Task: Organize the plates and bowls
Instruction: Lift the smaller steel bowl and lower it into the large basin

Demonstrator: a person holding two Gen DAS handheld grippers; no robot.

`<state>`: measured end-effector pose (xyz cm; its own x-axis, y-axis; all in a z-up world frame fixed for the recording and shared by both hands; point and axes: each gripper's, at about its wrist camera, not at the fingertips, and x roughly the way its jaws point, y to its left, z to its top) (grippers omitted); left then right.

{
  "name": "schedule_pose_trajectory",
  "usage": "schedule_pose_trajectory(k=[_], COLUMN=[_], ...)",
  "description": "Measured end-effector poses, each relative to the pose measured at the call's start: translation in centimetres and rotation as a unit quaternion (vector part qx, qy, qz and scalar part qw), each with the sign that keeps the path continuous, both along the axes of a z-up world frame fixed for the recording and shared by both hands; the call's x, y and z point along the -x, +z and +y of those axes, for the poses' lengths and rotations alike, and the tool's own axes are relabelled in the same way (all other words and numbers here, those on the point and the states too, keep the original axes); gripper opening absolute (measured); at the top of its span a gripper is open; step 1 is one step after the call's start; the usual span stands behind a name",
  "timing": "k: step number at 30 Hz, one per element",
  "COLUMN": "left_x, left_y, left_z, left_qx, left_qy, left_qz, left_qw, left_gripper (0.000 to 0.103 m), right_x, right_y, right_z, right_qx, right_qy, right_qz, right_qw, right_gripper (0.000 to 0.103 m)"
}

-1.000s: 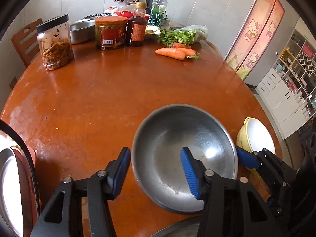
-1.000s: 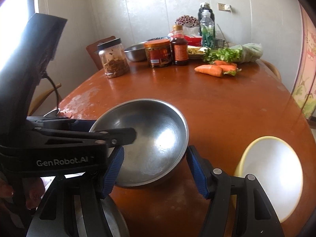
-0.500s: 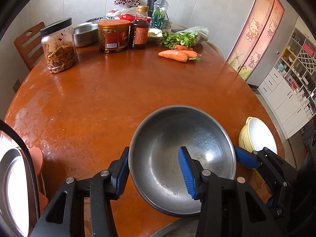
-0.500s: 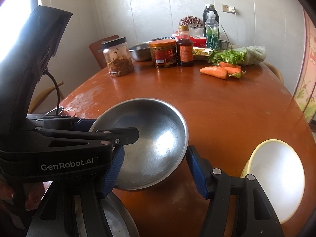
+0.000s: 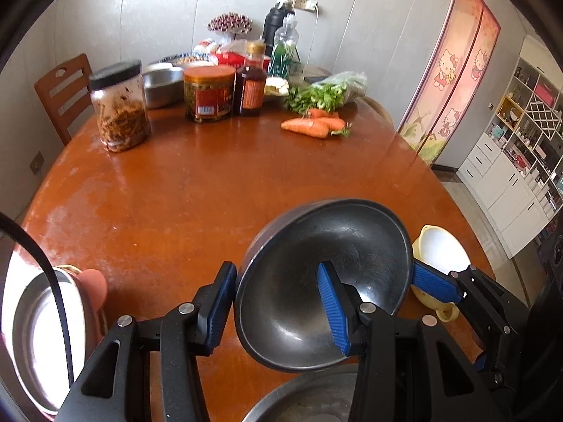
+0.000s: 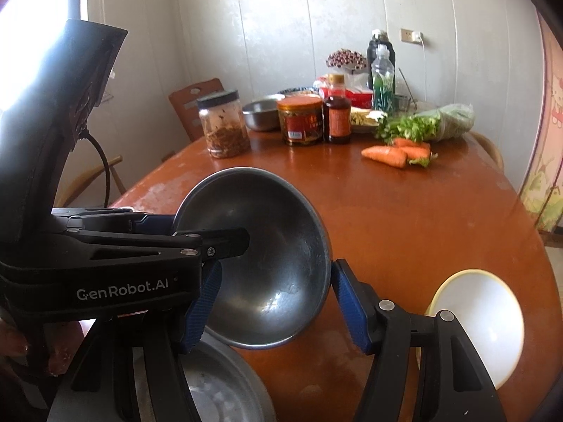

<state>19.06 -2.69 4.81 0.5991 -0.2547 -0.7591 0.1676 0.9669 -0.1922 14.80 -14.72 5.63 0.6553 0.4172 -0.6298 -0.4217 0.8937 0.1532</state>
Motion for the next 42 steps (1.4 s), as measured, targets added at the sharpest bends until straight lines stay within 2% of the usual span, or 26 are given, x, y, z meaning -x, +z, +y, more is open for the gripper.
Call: schedule_pose_trajectory(k=[11, 17, 29, 42], left_x=[4.8, 8.1, 13.7, 13.0], left_y=[3.8, 4.4, 1.9, -1.0], left_z=[0.0, -0.2, 0.0, 0.2], left_qx=[-0.005, -0.007, -0.002, -0.010], left_qy=[0.004, 0.006, 0.013, 0.021], left_qz=[-0.043, -0.047, -0.023, 0.006], left_qw=[0.9991, 0.9989, 0.9997, 0.9997], left_gripper=[0.048, 0.048, 0.049, 0.049], right_x=[4.3, 7.6, 13.8, 13.2], right_y=[3.4, 4.5, 2.6, -0.2], right_z=[-0.3, -0.7, -0.5, 0.4], right_qx=[-0.012, -0.013, 0.002, 0.015], right_qy=[0.010, 0.015, 0.032, 0.044], right_qz=[-0.043, -0.055, -0.039, -0.001], right_qw=[0.999, 0.998, 0.999, 0.999], right_gripper=[0.067, 0.067, 0.067, 0.068])
